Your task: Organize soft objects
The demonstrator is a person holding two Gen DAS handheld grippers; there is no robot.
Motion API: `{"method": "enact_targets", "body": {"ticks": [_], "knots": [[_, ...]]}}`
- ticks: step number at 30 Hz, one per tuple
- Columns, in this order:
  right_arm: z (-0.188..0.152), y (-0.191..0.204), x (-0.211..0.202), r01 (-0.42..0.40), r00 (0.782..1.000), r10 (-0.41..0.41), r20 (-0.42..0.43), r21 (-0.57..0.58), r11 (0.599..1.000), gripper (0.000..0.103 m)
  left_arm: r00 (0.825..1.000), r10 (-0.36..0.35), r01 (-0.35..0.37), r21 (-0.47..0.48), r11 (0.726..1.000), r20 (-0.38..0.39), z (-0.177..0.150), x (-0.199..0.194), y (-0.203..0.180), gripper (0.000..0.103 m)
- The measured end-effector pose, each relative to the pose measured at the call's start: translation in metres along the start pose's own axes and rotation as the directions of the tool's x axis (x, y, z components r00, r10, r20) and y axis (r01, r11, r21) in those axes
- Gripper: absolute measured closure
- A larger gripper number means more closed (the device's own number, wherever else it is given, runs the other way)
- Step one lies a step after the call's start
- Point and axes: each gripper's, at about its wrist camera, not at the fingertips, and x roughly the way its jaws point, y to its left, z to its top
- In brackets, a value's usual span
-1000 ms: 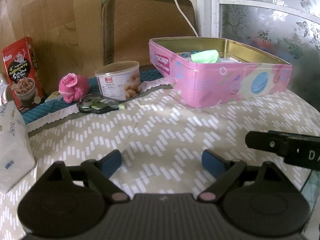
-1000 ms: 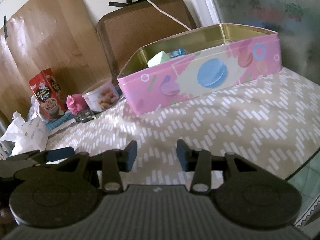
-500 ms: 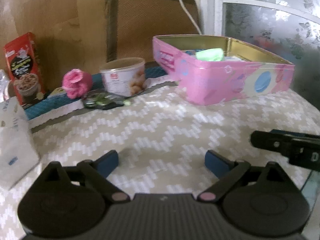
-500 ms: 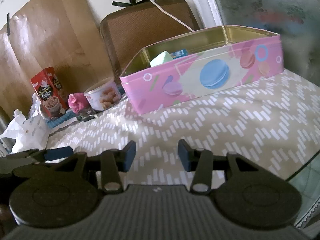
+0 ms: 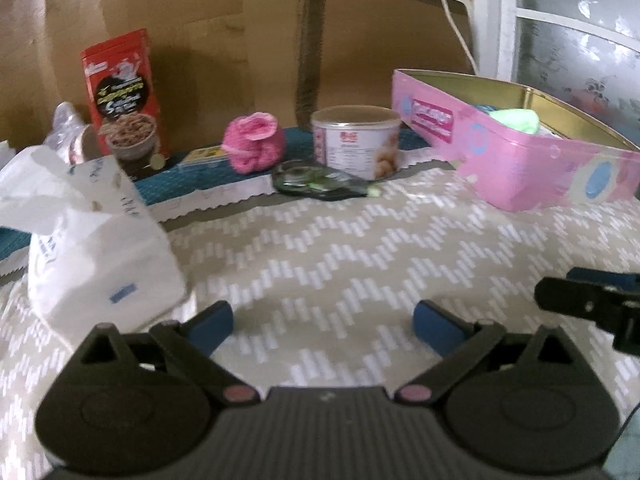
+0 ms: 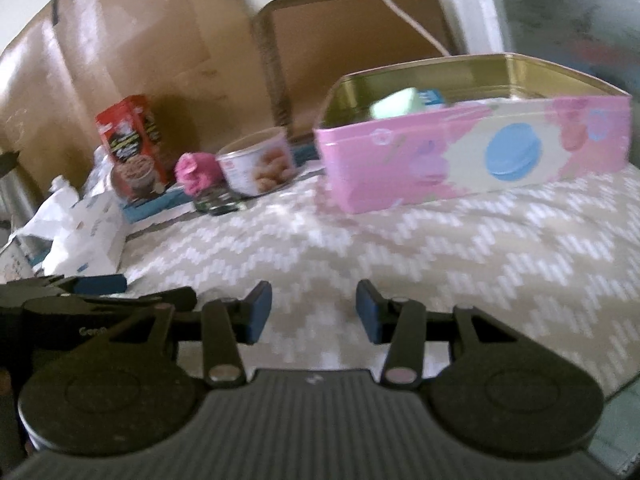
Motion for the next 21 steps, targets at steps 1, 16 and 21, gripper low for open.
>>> {"method": "enact_targets", "body": {"ticks": [1, 16, 21], "knots": [[0.000, 0.004, 0.002, -0.009, 1.000, 0.009, -0.006, -0.010, 1.000, 0.053, 1.000, 0.003, -0.003, -0.005, 1.000, 0.000, 0.000, 0.000, 0.003, 0.003], [0.019, 0.046, 0.041, -0.096, 0.994, 0.088, -0.061, -0.129, 0.987, 0.052, 0.999, 0.013, -0.009, -0.130, 0.991, 0.030, -0.009, -0.011, 0.051, 0.003], [0.041, 0.055, 0.071, -0.106, 0.994, 0.097, -0.055, -0.199, 0.974, 0.052, 0.999, -0.005, 0.011, -0.139, 0.990, 0.038, -0.008, -0.010, 0.052, 0.003]]}}
